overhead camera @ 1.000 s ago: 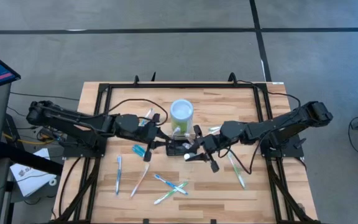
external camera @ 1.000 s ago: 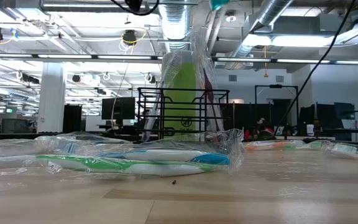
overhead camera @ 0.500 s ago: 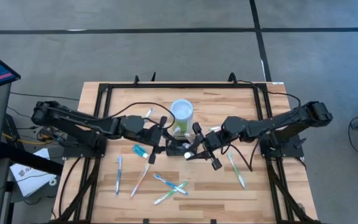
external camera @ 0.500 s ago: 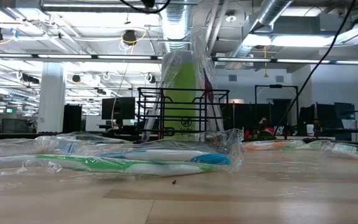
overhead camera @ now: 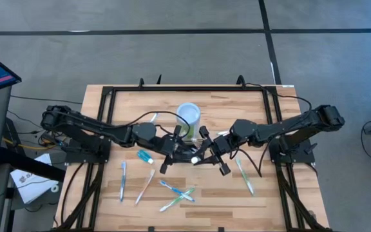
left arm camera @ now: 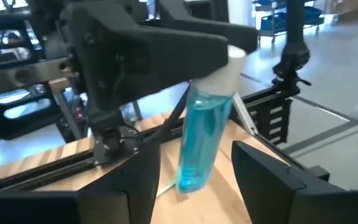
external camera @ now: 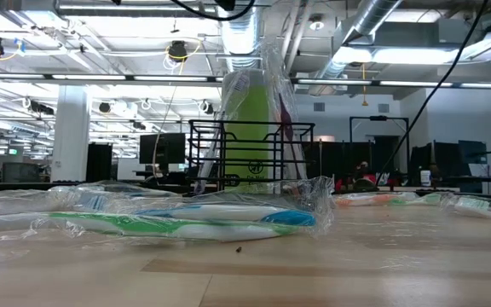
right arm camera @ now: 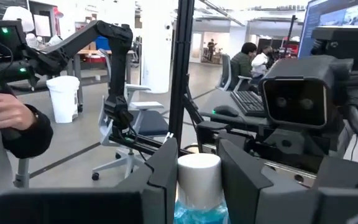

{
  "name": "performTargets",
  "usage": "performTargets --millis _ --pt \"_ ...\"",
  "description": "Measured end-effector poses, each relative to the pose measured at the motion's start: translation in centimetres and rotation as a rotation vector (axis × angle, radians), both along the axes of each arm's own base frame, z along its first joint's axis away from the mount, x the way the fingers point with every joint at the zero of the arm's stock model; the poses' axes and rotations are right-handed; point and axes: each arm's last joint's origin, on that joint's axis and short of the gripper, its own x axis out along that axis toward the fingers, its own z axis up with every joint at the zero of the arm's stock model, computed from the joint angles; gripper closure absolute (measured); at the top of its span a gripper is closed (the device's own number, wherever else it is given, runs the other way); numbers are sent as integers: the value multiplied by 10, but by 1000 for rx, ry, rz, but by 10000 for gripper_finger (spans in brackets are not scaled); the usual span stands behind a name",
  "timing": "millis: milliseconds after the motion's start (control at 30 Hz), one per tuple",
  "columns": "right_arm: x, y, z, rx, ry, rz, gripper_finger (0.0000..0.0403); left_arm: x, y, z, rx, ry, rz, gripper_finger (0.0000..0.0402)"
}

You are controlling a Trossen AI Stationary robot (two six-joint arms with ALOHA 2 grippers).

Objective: Pick & Place toothbrushing station
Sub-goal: Put the right mouthwash into the the wire organizer

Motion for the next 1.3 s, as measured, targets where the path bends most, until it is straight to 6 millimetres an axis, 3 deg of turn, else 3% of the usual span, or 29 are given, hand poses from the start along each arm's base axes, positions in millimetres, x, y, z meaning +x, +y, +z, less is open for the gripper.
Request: performTargets --millis 267,600,833,1300 --pt "0 0 0 -3 -2 -1 319 0 0 4 -7 -43 -4 197" --pt "0 0 0 -16 -10 -2 319 17 0 -14 -10 -60 2 197" --pt "1 0 -2 -17 -3 -3 319 16 -1 -8 -20 -114 -35 200" --pt "2 0 -2 -24 -6 -5 319 16 -3 -9 -21 -112 -90 290"
